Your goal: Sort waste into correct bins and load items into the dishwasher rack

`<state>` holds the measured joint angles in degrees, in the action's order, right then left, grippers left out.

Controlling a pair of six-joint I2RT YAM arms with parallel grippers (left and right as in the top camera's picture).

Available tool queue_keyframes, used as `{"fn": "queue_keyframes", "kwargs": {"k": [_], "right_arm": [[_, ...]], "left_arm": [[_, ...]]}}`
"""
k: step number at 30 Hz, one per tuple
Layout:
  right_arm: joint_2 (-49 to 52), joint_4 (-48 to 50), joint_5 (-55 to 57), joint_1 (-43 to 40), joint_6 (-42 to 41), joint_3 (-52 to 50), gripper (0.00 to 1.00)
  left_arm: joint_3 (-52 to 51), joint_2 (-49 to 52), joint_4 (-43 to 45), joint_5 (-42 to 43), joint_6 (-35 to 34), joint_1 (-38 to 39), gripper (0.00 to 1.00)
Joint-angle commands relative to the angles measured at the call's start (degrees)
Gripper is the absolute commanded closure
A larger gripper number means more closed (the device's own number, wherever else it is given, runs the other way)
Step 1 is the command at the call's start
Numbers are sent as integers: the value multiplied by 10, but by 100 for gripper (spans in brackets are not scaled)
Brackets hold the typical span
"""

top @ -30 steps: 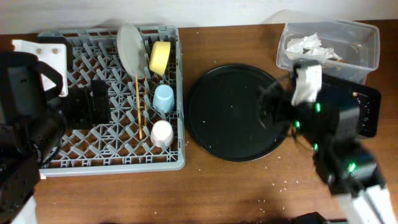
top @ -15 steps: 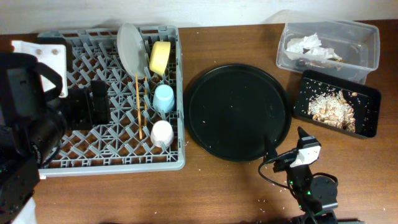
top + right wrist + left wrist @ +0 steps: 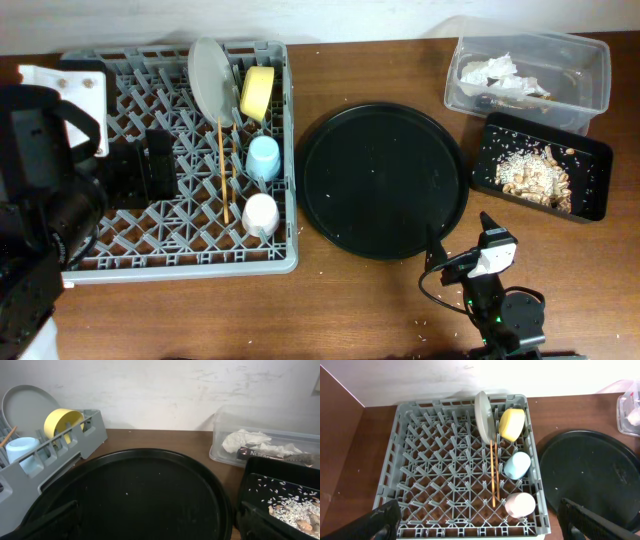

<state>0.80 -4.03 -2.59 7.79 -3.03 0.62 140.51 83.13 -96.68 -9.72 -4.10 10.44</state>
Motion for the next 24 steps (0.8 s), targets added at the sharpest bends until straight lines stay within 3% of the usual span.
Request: {"fn": "queue_keyframes", "kwargs": {"k": [1,6,9,13,16,24], "right_arm": [[-4,-3,1,-3,0,-3,2],[-4,-3,1,-3,0,-3,2],[-4,-3,1,-3,0,-3,2],[-4,-3,1,-3,0,-3,2],[-4,-3,1,-3,0,-3,2],[-4,-3,1,-3,0,-3,2]], "left_arm": [[1,-2,0,-4,7,-1,1],[1,-5,0,-12,7,-1,1],[-45,-77,10,-44,7,-2,1],[-263,-246,116,-51,7,-51,1],[-494,-383,274,-51,61,-73,1],[-857,-597,515,-62,88,-76,1]]}}
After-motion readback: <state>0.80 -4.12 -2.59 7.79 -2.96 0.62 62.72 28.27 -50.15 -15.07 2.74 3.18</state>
